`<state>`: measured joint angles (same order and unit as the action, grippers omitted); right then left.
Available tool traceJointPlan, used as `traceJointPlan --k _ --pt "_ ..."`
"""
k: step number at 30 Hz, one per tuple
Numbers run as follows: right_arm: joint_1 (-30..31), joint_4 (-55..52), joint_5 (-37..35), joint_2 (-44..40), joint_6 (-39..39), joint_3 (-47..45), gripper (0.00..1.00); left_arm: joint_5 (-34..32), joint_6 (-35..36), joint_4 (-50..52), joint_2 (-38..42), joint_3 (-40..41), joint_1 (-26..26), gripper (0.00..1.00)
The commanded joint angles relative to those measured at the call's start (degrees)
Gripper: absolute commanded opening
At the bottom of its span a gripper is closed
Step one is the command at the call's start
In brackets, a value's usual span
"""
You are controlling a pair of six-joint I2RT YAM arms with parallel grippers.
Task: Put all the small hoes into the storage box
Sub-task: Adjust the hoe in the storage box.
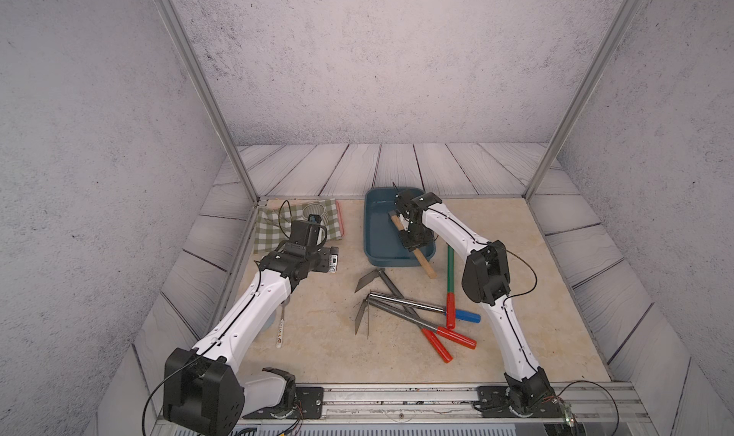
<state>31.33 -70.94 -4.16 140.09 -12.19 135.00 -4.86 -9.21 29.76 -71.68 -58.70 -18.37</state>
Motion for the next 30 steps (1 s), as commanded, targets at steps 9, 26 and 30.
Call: traceJointPlan --k 9,26,30 --pt "0.2 9.8 1.1 -0.1 -4.1 5.4 0.01 0.1 0.1 0.4 -0.5 0.4 -0.6 0.93" --pt "0.0 26.7 6.5 7.1 -13.7 8.2 0.05 0.0 0.4 0.5 -1.1 0.5 -1.1 0.92" --pt "0.1 28.6 6.6 7.5 -14.6 7.9 0.06 -0.1 0.4 0.5 -1.1 0.5 -1.1 0.92"
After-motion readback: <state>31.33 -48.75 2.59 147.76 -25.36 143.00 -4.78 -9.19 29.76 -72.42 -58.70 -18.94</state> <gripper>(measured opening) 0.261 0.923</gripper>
